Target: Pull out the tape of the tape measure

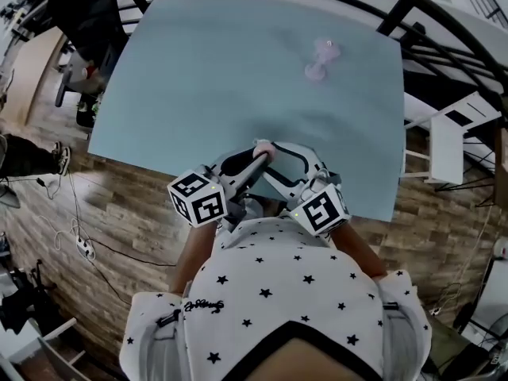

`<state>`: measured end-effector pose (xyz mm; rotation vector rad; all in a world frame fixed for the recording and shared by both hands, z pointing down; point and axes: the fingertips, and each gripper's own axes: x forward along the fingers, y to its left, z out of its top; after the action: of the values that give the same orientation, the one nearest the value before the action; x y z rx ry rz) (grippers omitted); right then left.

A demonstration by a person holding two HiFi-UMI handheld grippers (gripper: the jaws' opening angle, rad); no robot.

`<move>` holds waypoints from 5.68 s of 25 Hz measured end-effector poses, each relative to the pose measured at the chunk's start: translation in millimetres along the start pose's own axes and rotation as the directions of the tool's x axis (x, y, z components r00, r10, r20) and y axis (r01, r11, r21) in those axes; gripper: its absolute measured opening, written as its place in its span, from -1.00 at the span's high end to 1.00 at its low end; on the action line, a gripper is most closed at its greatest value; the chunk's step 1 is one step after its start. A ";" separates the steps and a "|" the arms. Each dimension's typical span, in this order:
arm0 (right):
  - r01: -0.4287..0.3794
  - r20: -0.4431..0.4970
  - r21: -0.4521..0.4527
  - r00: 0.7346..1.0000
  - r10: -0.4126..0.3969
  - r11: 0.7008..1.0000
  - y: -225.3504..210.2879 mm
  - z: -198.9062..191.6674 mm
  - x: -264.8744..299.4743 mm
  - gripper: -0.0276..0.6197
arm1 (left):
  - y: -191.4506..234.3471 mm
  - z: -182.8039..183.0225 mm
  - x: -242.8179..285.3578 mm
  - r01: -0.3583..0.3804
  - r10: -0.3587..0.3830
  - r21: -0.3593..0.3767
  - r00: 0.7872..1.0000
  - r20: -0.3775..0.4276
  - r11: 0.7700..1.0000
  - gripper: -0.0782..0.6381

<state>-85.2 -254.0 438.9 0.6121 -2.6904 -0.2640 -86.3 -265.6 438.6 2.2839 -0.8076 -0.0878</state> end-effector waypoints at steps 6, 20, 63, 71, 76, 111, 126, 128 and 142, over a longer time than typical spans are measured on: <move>0.001 0.014 0.047 1.000 -0.002 0.999 3.0 -6.2 -5.0 0.27 | -2.9 -3.9 1.9 0.011 -0.005 0.074 0.997 -0.074 0.997 0.54; -0.533 0.483 0.603 0.836 0.260 0.593 -0.2 -7.4 -46.9 0.40 | -40.5 -13.2 -12.4 0.329 -0.285 0.121 0.915 -0.284 0.937 0.54; -0.737 0.882 0.426 0.467 -0.061 0.526 -71.6 35.9 -112.6 0.91 | -59.8 3.1 -23.0 0.467 -0.460 0.025 0.878 -0.133 0.884 0.54; -0.667 0.865 0.470 0.479 -0.151 0.578 -92.4 28.9 -127.1 0.91 | -55.1 5.5 -25.4 0.456 -0.451 0.019 0.885 -0.119 0.890 0.54; -0.629 0.859 0.496 0.454 -0.235 0.599 -110.5 24.5 -141.4 0.91 | -49.4 4.1 -27.2 0.437 -0.433 0.015 0.894 -0.118 0.899 0.54; -0.286 0.708 0.661 0.543 -0.451 0.694 -148.9 6.1 -185.9 0.91 | -24.0 23.1 -46.2 0.307 -0.309 0.073 0.951 0.014 0.949 0.54; 0.031 0.477 0.717 0.707 -0.522 0.697 -139.5 -12.0 -171.8 0.91 | -7.4 64.4 -35.6 0.103 -0.133 0.225 0.984 0.122 0.969 0.54; 0.084 0.433 0.704 0.736 -0.521 0.705 -132.7 -15.0 -169.8 0.91 | -7.7 64.4 -36.7 0.076 -0.108 0.246 0.987 0.121 0.966 0.54; 0.326 0.221 0.616 0.802 -0.555 0.717 -115.6 -38.3 -170.2 0.91 | -8.3 72.6 -12.9 0.024 -0.068 0.352 0.991 0.113 0.936 0.54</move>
<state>116.4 -284.1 391.3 1.5636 -2.9535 0.3419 -112.6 -297.1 376.7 2.6560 -0.8917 -0.1158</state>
